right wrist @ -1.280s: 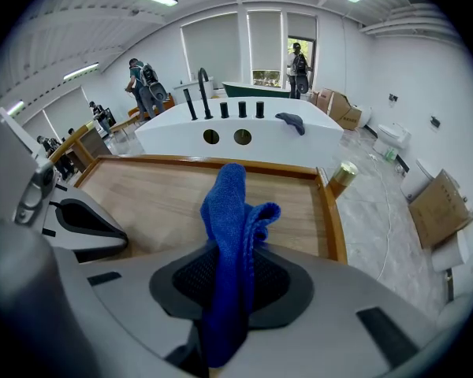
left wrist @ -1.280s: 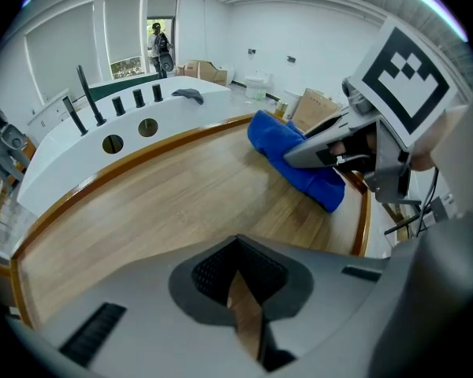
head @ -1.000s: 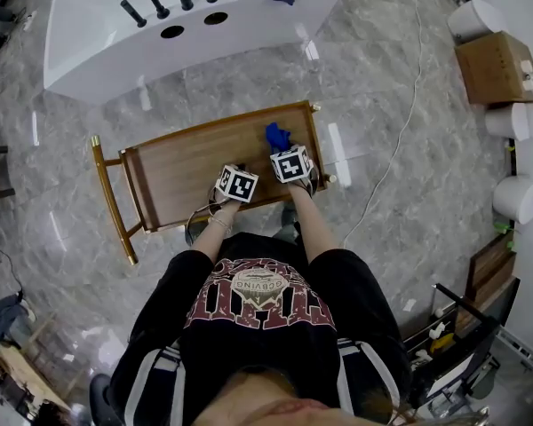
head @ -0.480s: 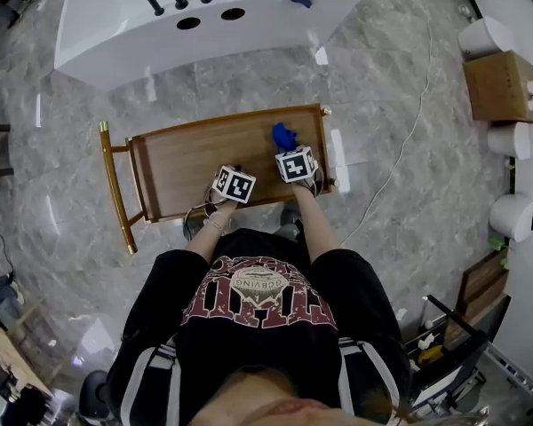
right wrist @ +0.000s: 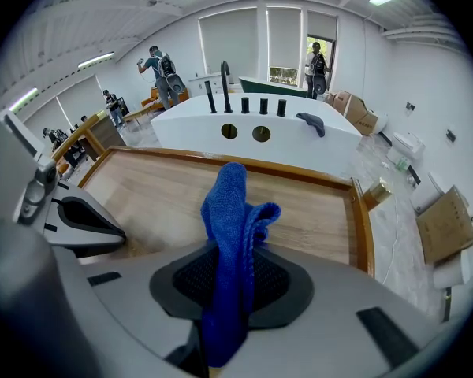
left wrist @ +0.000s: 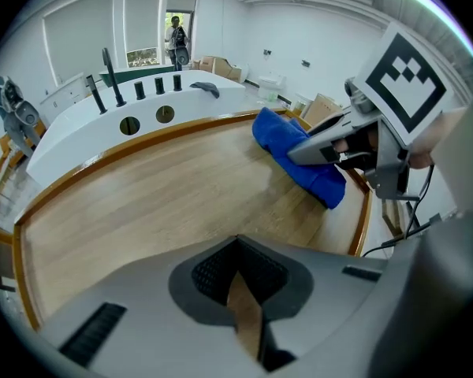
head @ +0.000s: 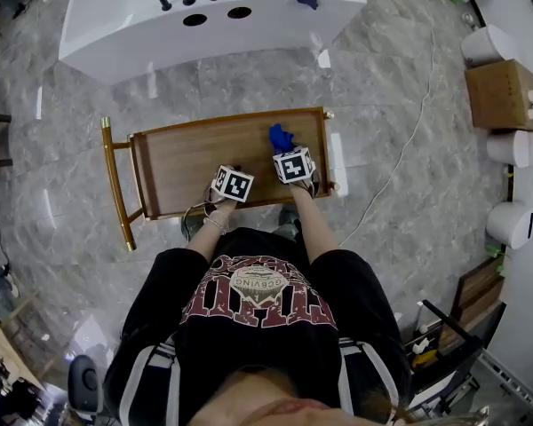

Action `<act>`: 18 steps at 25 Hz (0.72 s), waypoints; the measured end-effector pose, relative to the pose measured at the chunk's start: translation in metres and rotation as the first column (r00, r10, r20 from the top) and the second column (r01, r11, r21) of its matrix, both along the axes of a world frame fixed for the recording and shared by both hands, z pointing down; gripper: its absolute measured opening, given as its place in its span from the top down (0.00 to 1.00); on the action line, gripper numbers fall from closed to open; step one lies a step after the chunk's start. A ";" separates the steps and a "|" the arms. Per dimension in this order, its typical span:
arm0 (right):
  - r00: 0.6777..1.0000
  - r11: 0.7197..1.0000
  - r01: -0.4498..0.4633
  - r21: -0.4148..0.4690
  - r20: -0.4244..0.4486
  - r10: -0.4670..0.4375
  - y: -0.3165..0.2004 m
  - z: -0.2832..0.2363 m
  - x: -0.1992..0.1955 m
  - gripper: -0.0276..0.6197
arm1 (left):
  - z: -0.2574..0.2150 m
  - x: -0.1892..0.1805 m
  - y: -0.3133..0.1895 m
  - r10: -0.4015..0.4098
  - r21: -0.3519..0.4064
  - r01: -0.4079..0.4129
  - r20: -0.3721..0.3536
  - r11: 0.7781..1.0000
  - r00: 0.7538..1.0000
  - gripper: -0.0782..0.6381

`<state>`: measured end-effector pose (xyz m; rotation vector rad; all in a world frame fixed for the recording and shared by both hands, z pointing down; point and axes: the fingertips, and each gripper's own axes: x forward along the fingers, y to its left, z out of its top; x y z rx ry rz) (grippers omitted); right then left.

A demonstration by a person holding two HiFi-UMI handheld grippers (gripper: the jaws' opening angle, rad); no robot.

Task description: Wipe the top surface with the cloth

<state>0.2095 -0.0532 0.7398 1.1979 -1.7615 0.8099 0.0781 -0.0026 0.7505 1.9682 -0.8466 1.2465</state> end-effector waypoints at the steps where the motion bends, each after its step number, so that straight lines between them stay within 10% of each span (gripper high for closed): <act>1: 1.000 1.000 0.002 0.000 0.002 -0.002 0.000 0.000 -0.002 0.81 | 0.000 -0.001 0.000 -0.004 0.000 0.004 -0.002 1.000 1.000 0.82; 18: 0.997 0.997 0.081 -0.005 0.016 -0.081 0.007 0.001 -0.043 0.81 | 0.000 -0.007 0.007 -0.027 0.017 0.028 -0.045 0.999 0.999 0.82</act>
